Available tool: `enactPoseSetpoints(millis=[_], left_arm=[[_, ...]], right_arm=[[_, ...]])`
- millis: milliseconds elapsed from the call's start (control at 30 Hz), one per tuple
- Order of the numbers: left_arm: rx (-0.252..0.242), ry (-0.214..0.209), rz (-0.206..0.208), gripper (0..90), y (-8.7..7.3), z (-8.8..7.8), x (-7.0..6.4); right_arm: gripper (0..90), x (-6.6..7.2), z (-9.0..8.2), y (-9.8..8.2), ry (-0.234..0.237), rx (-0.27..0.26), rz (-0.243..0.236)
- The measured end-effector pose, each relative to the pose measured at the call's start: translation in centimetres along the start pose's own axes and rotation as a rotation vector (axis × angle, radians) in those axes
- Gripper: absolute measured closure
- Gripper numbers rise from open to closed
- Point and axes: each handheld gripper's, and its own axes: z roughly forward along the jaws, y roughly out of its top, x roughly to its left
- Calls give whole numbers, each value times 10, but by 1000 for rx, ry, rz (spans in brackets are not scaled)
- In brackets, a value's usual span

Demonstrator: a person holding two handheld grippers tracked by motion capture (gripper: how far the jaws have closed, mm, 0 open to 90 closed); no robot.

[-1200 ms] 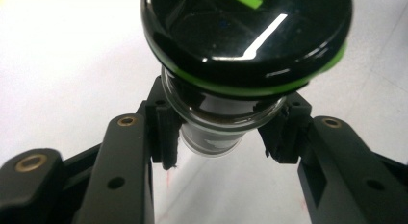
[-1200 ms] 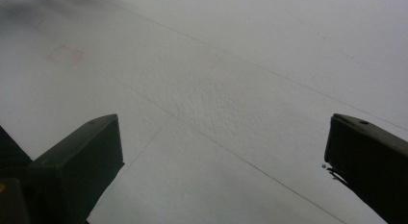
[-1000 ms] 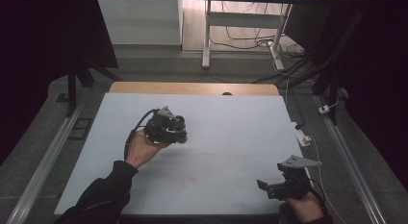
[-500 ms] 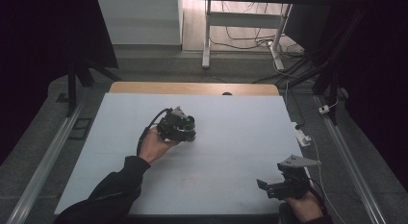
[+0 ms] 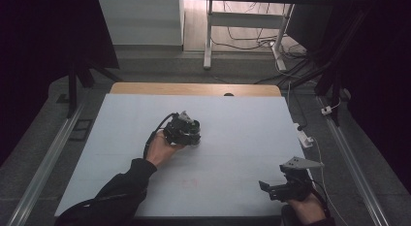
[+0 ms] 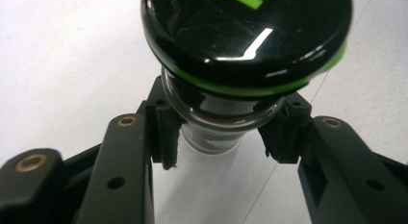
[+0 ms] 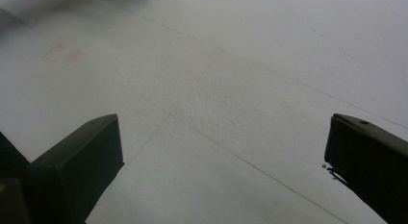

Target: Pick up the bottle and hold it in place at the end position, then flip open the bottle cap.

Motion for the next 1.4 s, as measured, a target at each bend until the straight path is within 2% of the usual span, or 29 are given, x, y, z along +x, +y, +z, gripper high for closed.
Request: enactPoseSetpoints(millis=[67, 300, 667, 800, 1067, 1267, 1400], left_arm=[[9, -2, 8, 535, -1, 4, -2], [-12, 1, 32, 536, -4, 6, -3], [-20, 1, 32, 536, -6, 6, -3], [-28, 4, 28, 536, -7, 7, -4], [-38, 5, 28, 536, -9, 7, -4], [-42, 4, 26, 536, -10, 7, -4], [-43, 3, 26, 537, -10, 7, -4]], right_arm=[[0, 0, 0, 0, 0, -1, 0], [0, 0, 0, 0, 1, -3, -1], [0, 1, -1, 0, -1, -10, -8], [0, 4, -2, 0, -5, -14, -35], [0, 9, -3, 4, 18, -37, -46], [0, 15, -3, 11, 15, -62, -86], [0, 18, -2, 15, 29, -80, -103]])
